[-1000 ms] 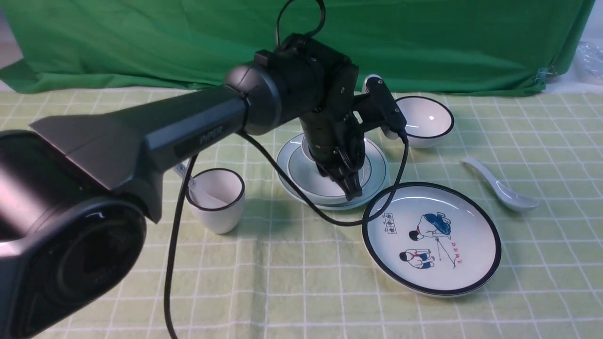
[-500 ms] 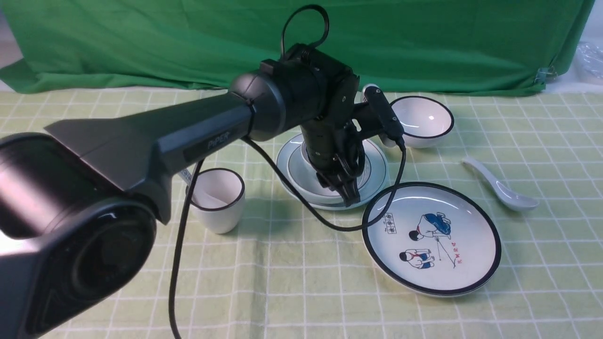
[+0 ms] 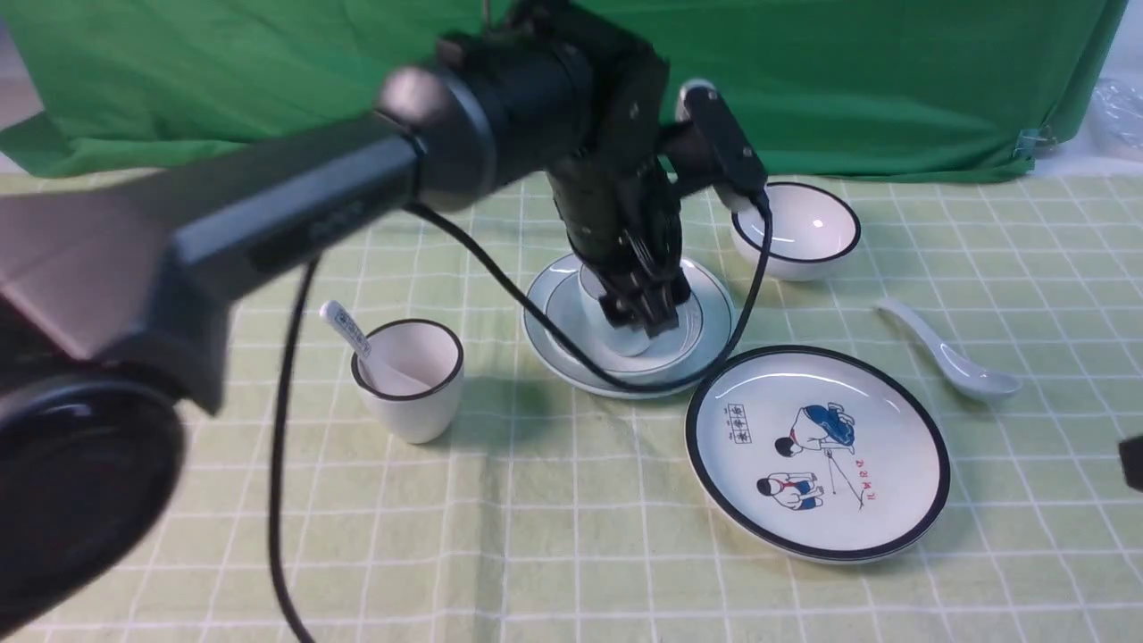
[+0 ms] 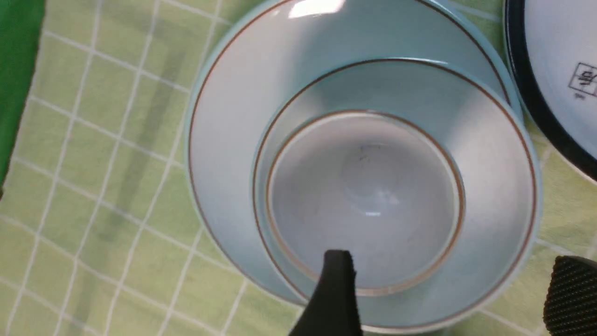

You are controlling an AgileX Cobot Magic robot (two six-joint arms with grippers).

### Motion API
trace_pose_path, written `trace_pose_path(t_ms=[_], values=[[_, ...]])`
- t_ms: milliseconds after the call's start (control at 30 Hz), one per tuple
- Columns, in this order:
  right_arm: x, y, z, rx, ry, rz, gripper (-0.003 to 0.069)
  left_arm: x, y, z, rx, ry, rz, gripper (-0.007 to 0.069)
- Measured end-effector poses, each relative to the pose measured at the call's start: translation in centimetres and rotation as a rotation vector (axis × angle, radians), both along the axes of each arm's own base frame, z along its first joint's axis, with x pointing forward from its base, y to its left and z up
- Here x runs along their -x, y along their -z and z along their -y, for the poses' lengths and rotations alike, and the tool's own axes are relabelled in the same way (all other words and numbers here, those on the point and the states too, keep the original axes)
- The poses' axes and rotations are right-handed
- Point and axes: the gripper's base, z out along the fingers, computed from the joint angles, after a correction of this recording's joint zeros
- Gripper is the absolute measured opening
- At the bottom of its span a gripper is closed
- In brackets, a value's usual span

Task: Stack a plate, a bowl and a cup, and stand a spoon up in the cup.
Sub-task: Use the left arm to put the blue teacup into the blue rice bowl in the middle, then use the right arm to grab a blue soup spoon

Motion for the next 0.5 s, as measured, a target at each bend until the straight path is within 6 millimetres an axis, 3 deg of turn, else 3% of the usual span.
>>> trace_pose_path(t_ms=[100,167,267,300,367,400,433,500], values=[[-4.3,1.2,-0.6,0.049,-0.005,-0.093,0.0331,2.9,-6.5,-1.9,0.123,-0.101,0.033,0.0459],[-6.8,1.8,-0.4,0.064,0.006,-0.134,0.0331,4.7,-9.4,-2.8,0.197,-0.115,0.037,0.0376],[-12.9,4.0,0.6,0.069,0.029,-0.232,0.0349,10.1,-14.2,-5.9,0.346,-0.105,0.05,0.0104],[-13.5,4.5,0.8,0.07,0.028,-0.249,0.0354,10.4,-13.9,-6.1,0.352,-0.104,0.041,0.0085],[-15.7,5.5,1.3,0.05,0.024,-0.278,0.0375,12.8,-14.5,-7.5,0.417,-0.102,0.049,0.0035],[-18.3,6.4,1.6,0.021,0.005,-0.295,0.0402,15.2,-14.9,-9.0,0.488,-0.095,0.072,0.0017],[-20.4,7.7,1.6,0.011,-0.018,-0.322,0.0424,17.0,-14.1,-10.2,0.535,-0.092,0.092,0.0008],[-22.4,8.3,1.5,0.009,-0.039,-0.324,0.0436,19.3,-13.0,-11.8,0.582,-0.079,0.126,0.0004]])
